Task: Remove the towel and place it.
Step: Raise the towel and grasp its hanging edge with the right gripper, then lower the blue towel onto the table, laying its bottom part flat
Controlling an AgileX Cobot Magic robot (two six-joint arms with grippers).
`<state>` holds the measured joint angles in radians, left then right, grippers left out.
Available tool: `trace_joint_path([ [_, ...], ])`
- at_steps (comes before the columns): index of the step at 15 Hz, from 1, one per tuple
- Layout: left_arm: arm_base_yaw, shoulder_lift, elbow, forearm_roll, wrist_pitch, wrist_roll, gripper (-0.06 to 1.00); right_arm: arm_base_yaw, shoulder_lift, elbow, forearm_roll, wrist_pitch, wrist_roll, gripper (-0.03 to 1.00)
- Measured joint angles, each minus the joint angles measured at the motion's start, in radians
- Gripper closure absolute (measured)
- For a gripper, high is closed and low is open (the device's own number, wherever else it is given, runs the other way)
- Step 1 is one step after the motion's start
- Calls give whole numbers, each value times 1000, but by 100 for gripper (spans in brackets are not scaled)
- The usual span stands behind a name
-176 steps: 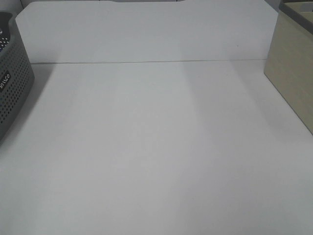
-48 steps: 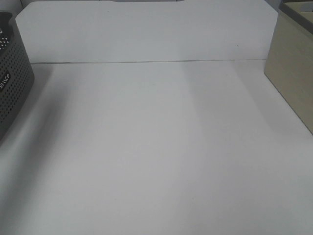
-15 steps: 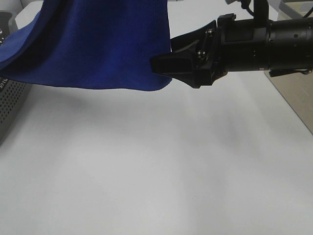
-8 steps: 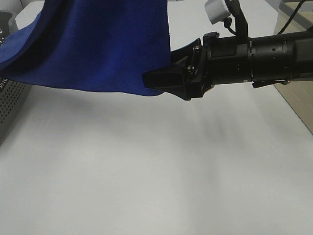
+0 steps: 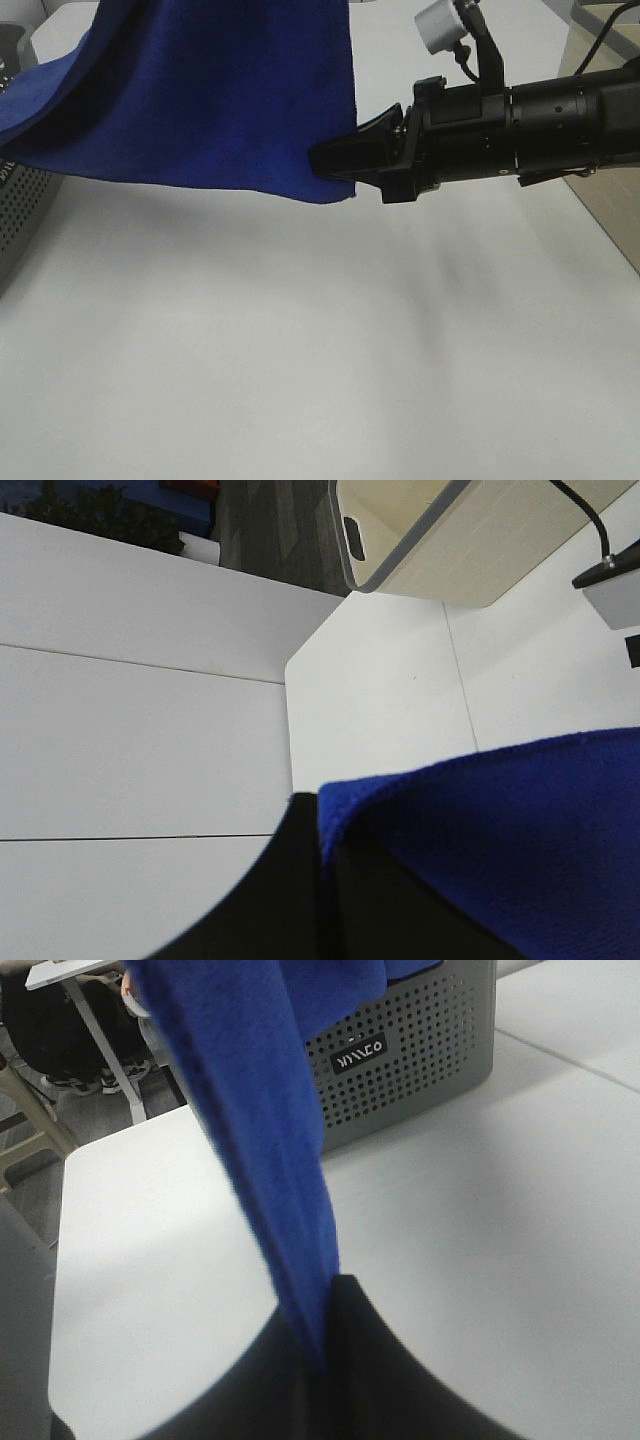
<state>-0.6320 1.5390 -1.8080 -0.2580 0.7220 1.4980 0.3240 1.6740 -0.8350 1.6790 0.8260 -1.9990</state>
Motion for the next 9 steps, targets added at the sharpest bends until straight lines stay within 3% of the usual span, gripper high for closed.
trace_joint_path([
  [1, 0, 0, 0, 0, 0, 0, 94, 0, 0, 0, -27, -7, 62, 95],
  [4, 0, 0, 0, 0, 1, -30, 94, 0, -57, -3, -186, -68, 318, 95],
  [6, 0, 5, 0, 0, -7, -63, 94, 0, -134, -30, -376, -127, 537, 95],
  [9, 0, 47, 0, -36, -117, -155, 94, 0, -229, -160, -766, -182, 897, 95],
])
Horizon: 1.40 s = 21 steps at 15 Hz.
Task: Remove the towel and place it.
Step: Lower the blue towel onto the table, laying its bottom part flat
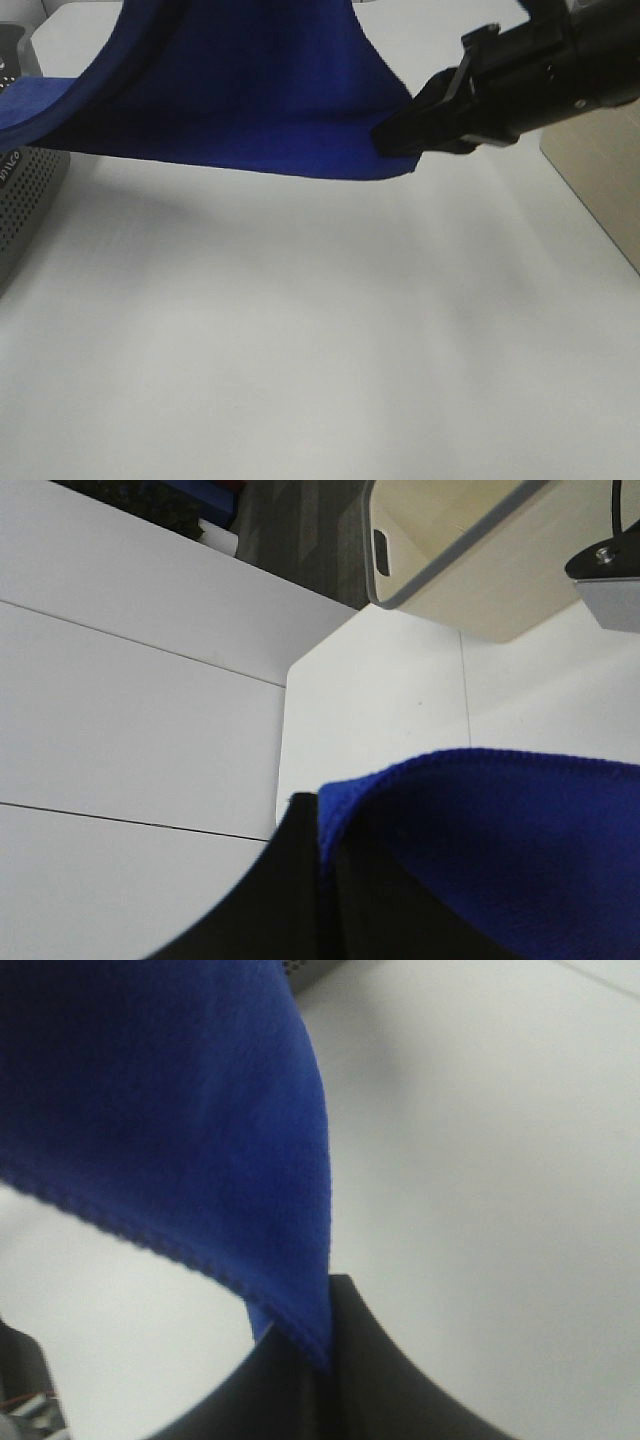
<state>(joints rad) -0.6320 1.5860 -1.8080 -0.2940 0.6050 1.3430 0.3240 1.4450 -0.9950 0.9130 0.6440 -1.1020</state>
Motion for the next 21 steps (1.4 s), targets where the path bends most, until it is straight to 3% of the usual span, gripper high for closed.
trace_joint_path([
  [1, 0, 5, 0, -8, -28, -11, 94, 0, -10, -34, -87, 0, 64, 95],
  [2, 0, 13, 0, -37, -179, -47, 94, 0, -17, -184, -441, 51, 331, 95],
  [3, 0, 13, 0, -47, -229, -68, 94, 0, -17, -266, -607, 109, 483, 95],
  [6, 0, 13, 0, -53, -263, -146, 94, 0, -18, -499, -875, 298, 681, 95],
  [10, 0, 7, 0, -55, -271, -302, 94, 0, -19, -724, -913, 433, 722, 95],
  [14, 11, -35, 0, -46, -181, -563, 94, 0, -19, -784, -939, 538, 722, 95],
  [17, 82, -35, 0, 51, -9, -896, 94, 0, -19, -784, -975, 573, 694, 95],
  [18, 106, -34, 0, 120, 135, -1065, 94, 0, -19, -784, -913, 577, 687, 95],
  [21, 106, -34, 0, 204, 390, -1193, 94, 0, -16, -732, -736, 577, 687, 95],
])
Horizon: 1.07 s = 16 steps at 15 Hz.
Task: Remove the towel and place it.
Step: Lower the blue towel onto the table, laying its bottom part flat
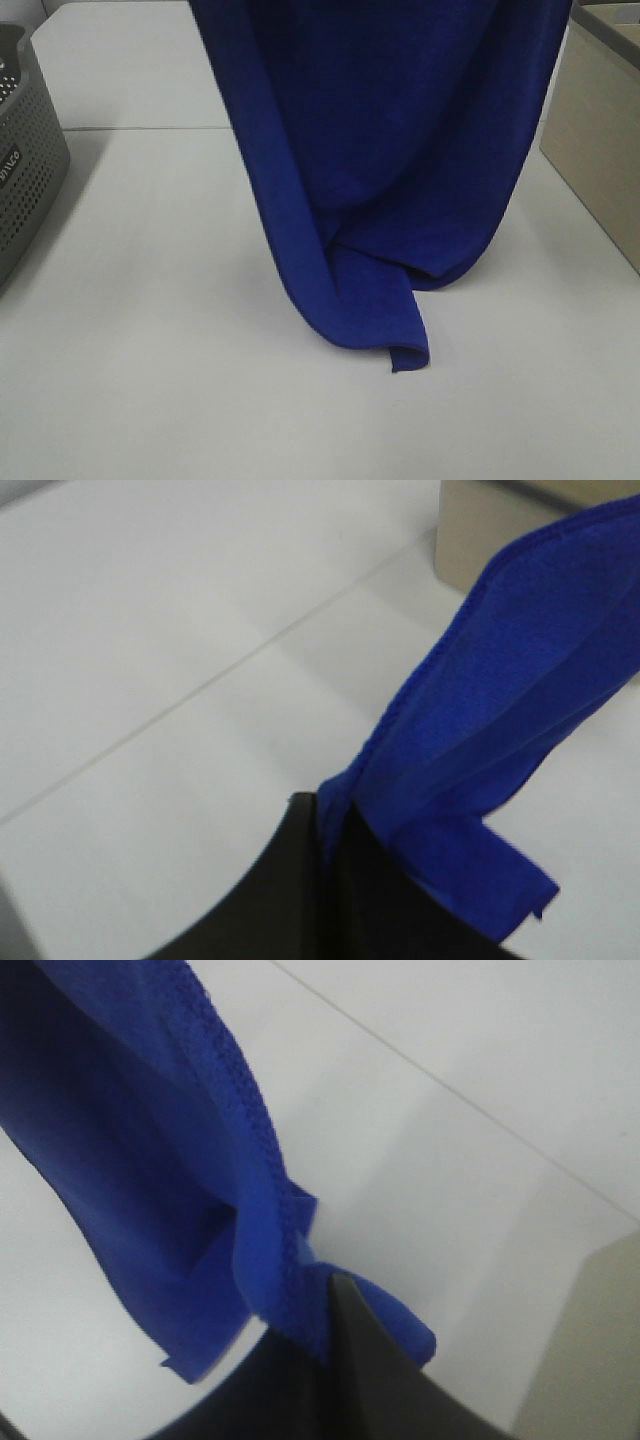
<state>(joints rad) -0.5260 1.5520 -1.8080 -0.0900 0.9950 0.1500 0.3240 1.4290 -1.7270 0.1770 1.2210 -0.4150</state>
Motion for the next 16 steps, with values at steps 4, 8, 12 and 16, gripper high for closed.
trace_joint_path([
  [4, 0, 7, 0, 64, 161, -65, 94, 0, 45, 96, 26, 1, -7, 95],
  [8, 118, 127, -2, 85, -26, -82, 94, 0, 168, 98, -96, -263, -11, 95],
  [12, 198, 285, -2, 98, -600, 5, 94, 1, 301, 92, -151, -1004, -11, 95],
  [16, 199, 431, -143, 122, -1174, 77, 94, 1, 476, -141, -147, -1433, -10, 95],
])
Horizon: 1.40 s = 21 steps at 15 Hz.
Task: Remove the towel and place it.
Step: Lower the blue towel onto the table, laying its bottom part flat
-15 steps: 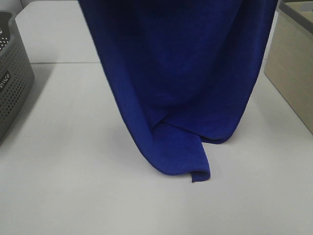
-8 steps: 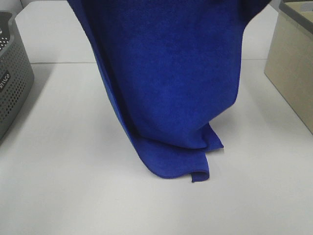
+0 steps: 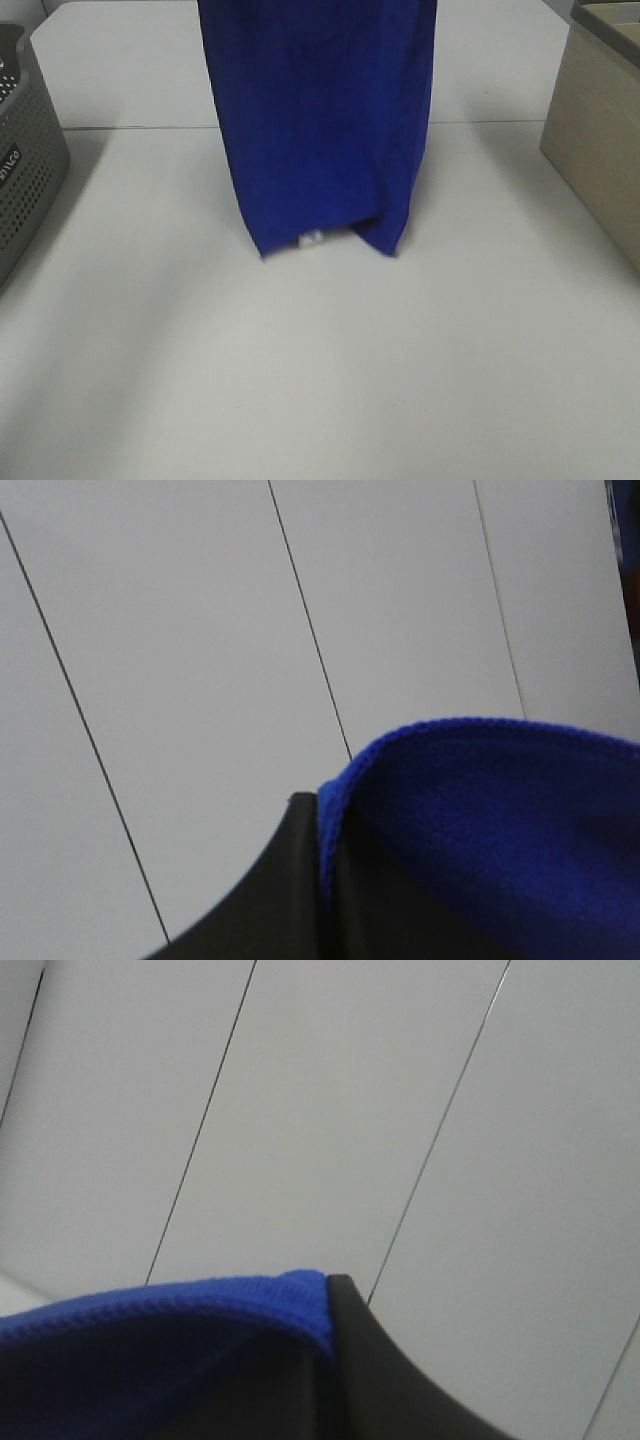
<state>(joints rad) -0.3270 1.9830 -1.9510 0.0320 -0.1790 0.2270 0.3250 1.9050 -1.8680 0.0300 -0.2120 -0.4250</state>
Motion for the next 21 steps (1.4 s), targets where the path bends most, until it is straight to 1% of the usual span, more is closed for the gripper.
trace_joint_path([
  [1, 0, 92, -228, 44, -49, 7, 94, 0, 75, -207, -1, -8, 35, 95],
  [2, 0, 134, -348, 88, 6, 7, 94, -1, 97, -267, -1, 8, 54, 95],
  [3, 0, 179, -432, 121, 84, 7, 94, -2, 101, -295, -1, 29, 64, 95],
  [4, 0, 215, -485, 138, 151, 8, 94, -2, 109, -304, -1, 61, 69, 95],
  [5, 0, 247, -505, 143, 219, 8, 94, -2, 122, -308, -2, 120, 70, 95],
  [6, 0, 265, -505, 141, 309, 8, 94, -2, 141, -308, -3, 196, 70, 95],
  [7, -1, 280, -505, 118, 420, 8, 94, -3, 159, -308, -3, 293, 70, 95],
  [8, -1, 288, -505, 81, 537, 8, 94, -5, 170, -306, -4, 415, 70, 95],
  [9, -1, 288, -505, 55, 609, 8, 94, -8, 171, -306, -4, 478, 70, 95],
  [11, -1, 285, -510, -17, 876, 8, 94, -17, 173, -306, -8, 717, 70, 95],
  [13, -1, 285, -510, -26, 1112, 40, 94, -20, 173, -306, -10, 951, 70, 95],
  [14, -1, 285, -510, -32, 1205, 64, 94, -20, 173, -306, -10, 1060, 70, 95],
  [15, -1, 285, -510, -32, 1284, 88, 94, -20, 173, -306, -16, 1145, 70, 95],
  [16, -1, 284, -511, -32, 1384, 109, 94, -20, 173, -306, -18, 1308, 70, 95],
  [17, -1, 283, -512, -32, 1390, 110, 94, -20, 173, -306, -18, 1378, 70, 95],
  [18, -1, 278, -512, -47, 1390, 104, 94, -20, 173, -306, -18, 1412, 70, 95],
  [20, -1, 255, -512, -94, 1394, 93, 94, -20, 167, -306, -24, 1429, 71, 95],
  [21, -1, 247, -512, -97, 1395, 85, 94, -20, 164, -306, -30, 1429, 71, 95],
])
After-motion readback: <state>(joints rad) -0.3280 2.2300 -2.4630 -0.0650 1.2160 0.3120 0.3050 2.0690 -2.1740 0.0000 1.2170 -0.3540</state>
